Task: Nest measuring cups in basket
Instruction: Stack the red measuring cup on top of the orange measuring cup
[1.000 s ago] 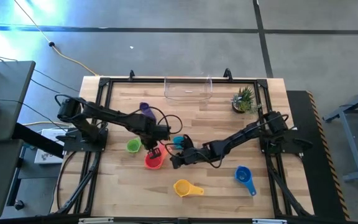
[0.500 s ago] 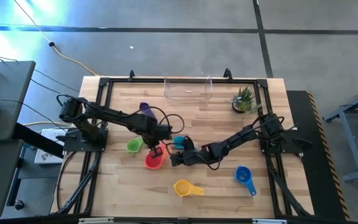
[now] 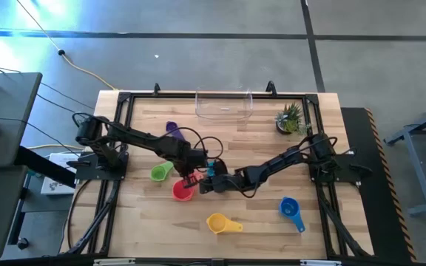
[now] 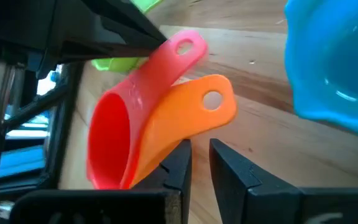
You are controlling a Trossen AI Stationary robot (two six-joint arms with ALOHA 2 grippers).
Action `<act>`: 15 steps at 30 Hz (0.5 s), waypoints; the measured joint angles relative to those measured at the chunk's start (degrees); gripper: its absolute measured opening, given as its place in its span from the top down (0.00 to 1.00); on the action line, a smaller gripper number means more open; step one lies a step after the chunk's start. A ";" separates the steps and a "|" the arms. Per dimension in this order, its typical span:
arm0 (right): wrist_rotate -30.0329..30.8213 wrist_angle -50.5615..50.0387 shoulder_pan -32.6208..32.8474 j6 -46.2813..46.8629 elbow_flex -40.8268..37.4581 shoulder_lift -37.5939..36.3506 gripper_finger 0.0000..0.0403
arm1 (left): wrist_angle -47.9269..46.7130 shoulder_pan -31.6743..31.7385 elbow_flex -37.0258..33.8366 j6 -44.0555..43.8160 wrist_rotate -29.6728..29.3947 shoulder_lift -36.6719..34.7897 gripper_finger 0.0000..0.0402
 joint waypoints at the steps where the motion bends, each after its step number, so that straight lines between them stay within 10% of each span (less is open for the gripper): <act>1: -0.31 -0.17 -0.08 -0.30 1.28 0.78 0.88 | 0.31 0.00 0.01 0.03 0.08 0.12 1.00; 15: -0.81 -4.52 -0.20 -1.72 5.99 3.16 0.88 | 0.39 -0.52 -0.01 1.04 3.03 0.08 1.00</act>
